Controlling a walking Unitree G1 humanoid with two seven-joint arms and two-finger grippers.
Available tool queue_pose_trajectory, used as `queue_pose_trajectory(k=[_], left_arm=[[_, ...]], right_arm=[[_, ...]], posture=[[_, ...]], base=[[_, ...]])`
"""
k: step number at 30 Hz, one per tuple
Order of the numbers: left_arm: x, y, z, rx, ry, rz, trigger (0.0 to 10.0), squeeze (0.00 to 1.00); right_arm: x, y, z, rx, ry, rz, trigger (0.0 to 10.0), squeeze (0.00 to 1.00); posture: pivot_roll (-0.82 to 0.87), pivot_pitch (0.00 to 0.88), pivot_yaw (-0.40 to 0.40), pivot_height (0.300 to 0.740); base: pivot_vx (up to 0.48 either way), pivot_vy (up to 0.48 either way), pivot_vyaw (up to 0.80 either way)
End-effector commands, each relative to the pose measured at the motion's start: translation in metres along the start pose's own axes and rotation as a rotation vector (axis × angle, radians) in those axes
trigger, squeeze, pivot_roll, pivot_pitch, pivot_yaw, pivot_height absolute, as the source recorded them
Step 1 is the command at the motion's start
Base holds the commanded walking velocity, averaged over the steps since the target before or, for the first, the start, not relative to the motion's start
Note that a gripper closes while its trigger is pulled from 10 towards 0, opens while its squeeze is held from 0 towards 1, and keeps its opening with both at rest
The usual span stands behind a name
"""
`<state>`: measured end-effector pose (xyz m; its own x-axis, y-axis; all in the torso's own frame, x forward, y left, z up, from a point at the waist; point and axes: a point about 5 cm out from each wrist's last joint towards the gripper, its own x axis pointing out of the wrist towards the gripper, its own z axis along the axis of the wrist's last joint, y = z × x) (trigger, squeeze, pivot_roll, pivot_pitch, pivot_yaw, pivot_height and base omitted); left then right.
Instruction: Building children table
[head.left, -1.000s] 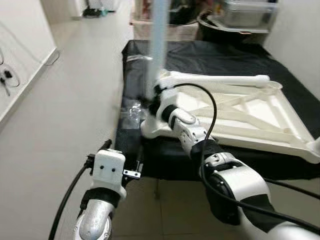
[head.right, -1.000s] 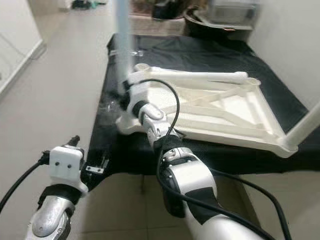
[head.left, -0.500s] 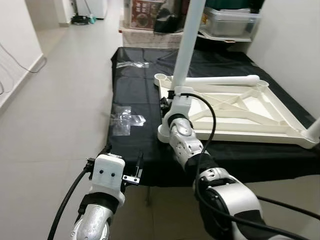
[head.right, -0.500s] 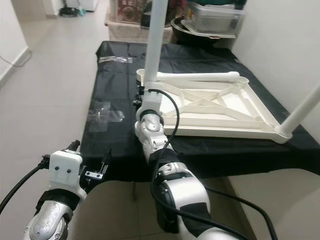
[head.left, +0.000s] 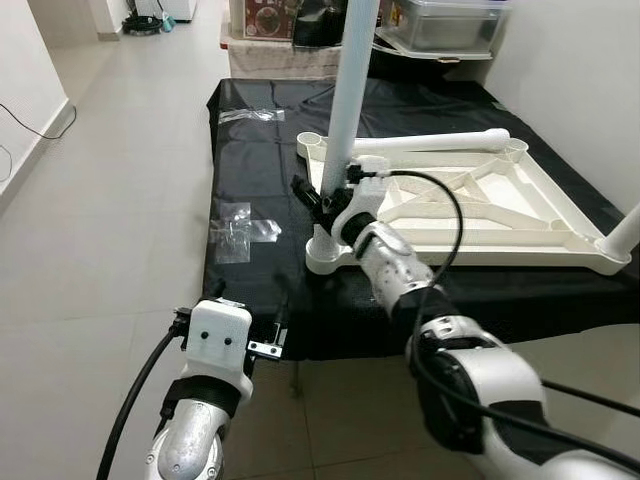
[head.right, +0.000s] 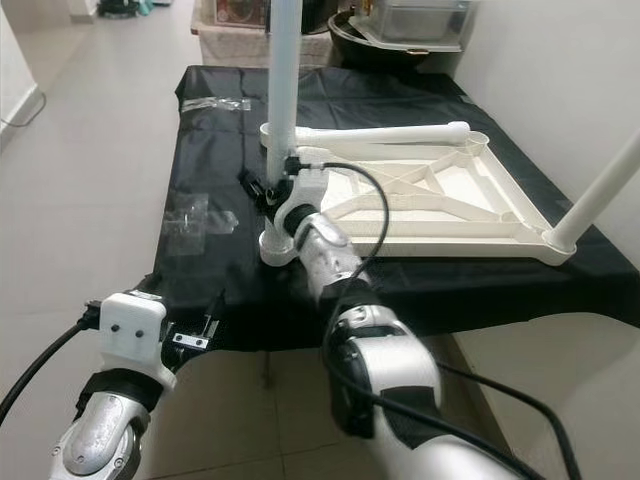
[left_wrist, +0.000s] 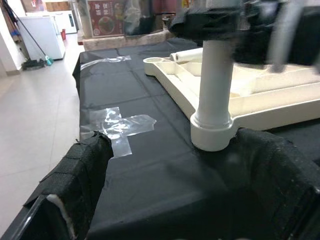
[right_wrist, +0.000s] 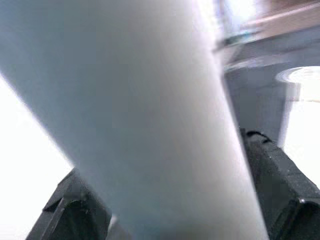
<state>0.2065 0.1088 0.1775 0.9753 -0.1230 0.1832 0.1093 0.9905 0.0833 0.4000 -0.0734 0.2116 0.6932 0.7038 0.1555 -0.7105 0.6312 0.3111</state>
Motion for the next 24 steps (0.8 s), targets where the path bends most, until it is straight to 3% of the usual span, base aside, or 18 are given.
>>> queue_pose_trajectory(k=[1,3,11,12,18,20,21,23,24], left_arm=[[0.000,-0.003,-0.005,0.011,0.017,-0.016,10.0,0.00],[0.000,-0.003,-0.006,0.012,0.020,-0.016,10.0,0.00],[0.000,-0.002,-0.006,0.015,0.018,-0.013,10.0,0.00],[-0.001,-0.002,-0.006,0.015,0.017,-0.011,10.0,0.00],[-0.002,-0.002,-0.007,0.015,0.019,-0.011,10.0,0.00],[-0.002,-0.002,-0.007,0.015,0.020,-0.010,10.0,0.00],[-0.002,-0.002,-0.007,0.015,0.020,-0.010,10.0,0.00],[-0.002,-0.002,-0.008,0.016,0.021,-0.009,10.0,0.00],[-0.002,-0.002,-0.008,0.016,0.021,-0.009,10.0,0.00]], right_arm=[[0.004,0.019,-0.008,0.055,0.086,0.268,10.0,0.00],[-0.003,0.027,-0.012,0.000,0.202,0.484,10.0,0.00],[-0.003,0.045,-0.027,-0.101,0.373,0.733,10.0,0.00],[-0.001,0.051,-0.032,-0.116,0.409,0.776,0.0,0.00],[0.004,0.053,-0.032,-0.142,0.370,0.716,0.0,0.00],[0.011,0.050,-0.028,-0.185,0.308,0.597,0.0,0.00],[0.011,0.050,-0.028,-0.185,0.308,0.597,0.0,0.00],[0.019,0.043,-0.020,-0.217,0.231,0.384,0.0,0.00],[0.019,0.043,-0.020,-0.217,0.231,0.384,0.0,0.00]], posture=[[0.06,0.080,-0.080,0.740],[0.06,0.073,-0.086,0.740],[0.08,0.066,-0.094,0.740],[0.08,0.064,-0.095,0.740],[0.08,0.060,-0.095,0.740],[0.08,0.060,-0.095,0.740],[0.08,0.060,-0.095,0.740],[0.08,0.060,-0.095,0.740],[0.08,0.060,-0.095,0.740]], base=[[0.000,0.000,0.00],[0.000,0.000,0.00],[0.000,0.000,0.00],[0.000,0.000,0.00],[0.000,0.000,0.00],[0.000,0.000,0.00],[0.000,0.000,0.00],[0.000,0.000,0.00],[0.000,0.000,0.00]])
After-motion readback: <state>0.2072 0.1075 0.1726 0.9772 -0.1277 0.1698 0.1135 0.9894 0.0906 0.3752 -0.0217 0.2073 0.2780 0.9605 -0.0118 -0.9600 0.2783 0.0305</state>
